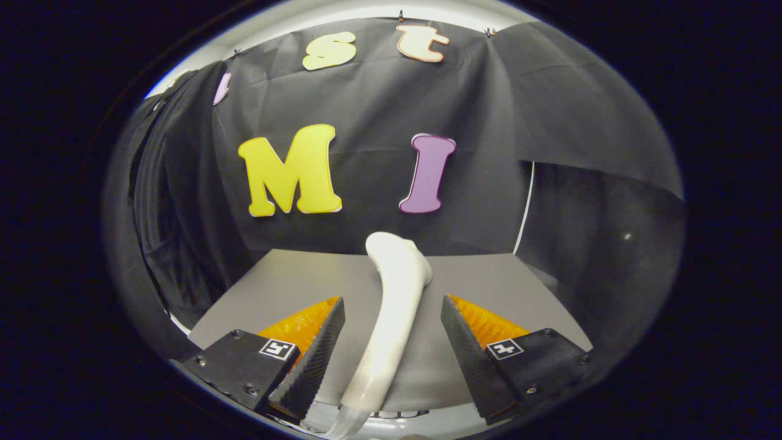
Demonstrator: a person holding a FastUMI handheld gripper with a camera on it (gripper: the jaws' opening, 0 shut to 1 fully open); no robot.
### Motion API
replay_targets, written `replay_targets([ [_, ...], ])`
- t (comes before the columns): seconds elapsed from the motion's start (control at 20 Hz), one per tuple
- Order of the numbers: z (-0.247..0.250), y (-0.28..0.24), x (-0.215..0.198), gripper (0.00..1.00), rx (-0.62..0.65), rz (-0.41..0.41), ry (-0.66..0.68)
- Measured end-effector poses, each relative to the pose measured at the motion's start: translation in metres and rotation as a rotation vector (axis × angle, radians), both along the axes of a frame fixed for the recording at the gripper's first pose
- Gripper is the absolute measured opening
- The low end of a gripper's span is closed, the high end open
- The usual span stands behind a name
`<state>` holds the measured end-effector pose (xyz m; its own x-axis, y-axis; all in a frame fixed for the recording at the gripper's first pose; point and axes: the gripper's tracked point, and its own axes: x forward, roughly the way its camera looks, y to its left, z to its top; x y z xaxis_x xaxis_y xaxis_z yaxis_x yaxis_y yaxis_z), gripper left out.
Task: Iron the clothes twice with a garment steamer, once on the left side and once on the right side.
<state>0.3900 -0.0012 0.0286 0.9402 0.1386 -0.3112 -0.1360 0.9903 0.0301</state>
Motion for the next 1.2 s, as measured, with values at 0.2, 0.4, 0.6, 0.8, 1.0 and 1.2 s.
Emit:
replay_targets([
  [0.2, -0.037, 0.001, 0.012, 0.88, 0.033, 0.029, 0.116],
  [0.4, -0.047, 0.015, 0.012, 0.71, 0.082, 0.088, 0.138],
  [0.6, -0.047, 0.016, 0.011, 0.58, 0.15, 0.078, 0.131],
  [0.8, -0.044, 0.014, 0.014, 0.45, 0.288, 0.11, 0.145],
  [1.0, -0.04, 0.008, 0.013, 0.39, 0.335, 0.132, 0.132],
  [1.2, -0.025, 0.001, 0.003, 0.36, 0.333, 0.124, 0.076],
])
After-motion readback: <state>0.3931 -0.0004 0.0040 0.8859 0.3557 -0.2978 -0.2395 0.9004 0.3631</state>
